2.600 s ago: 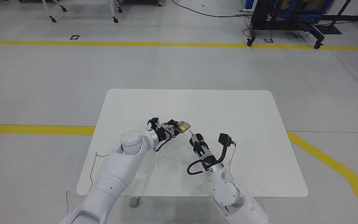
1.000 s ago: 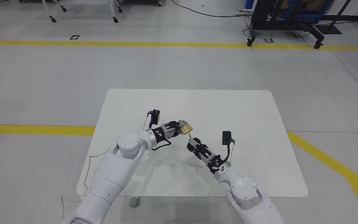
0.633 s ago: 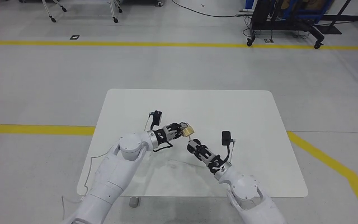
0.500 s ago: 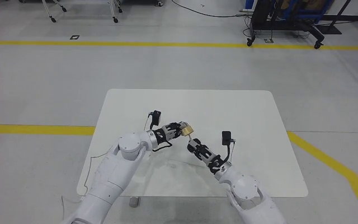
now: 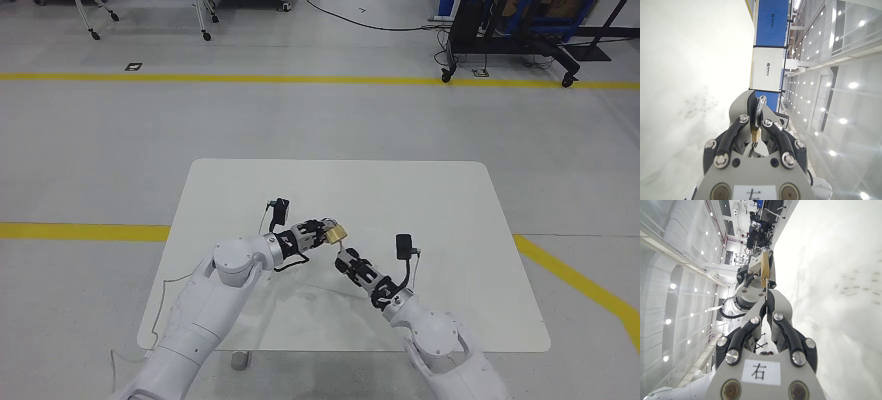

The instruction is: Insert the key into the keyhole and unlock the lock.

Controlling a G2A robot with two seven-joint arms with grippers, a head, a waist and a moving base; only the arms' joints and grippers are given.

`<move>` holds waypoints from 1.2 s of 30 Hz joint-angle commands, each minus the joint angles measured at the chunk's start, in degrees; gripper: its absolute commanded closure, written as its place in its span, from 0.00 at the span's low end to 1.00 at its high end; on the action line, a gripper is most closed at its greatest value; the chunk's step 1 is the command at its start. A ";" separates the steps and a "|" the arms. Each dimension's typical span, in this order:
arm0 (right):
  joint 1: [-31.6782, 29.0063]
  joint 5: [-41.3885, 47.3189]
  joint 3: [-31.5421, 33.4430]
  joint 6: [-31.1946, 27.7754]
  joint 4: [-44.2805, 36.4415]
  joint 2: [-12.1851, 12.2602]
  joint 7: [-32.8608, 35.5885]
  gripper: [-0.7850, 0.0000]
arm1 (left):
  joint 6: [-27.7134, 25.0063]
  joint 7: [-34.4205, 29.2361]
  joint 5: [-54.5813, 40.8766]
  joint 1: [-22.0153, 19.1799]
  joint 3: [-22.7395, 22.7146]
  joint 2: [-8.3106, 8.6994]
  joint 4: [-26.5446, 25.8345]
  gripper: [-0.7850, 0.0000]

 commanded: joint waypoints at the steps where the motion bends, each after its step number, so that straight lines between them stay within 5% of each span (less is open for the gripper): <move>1: 0.03 -0.21 -0.16 0.06 -0.02 0.03 -0.16 1.00 | 0.02 0.08 0.05 0.02 0.11 -0.01 -0.04 1.00; 36: -0.49 0.85 0.53 -1.38 -0.90 1.34 3.38 1.00 | -3.42 -5.01 0.27 -1.04 0.33 0.54 0.74 1.00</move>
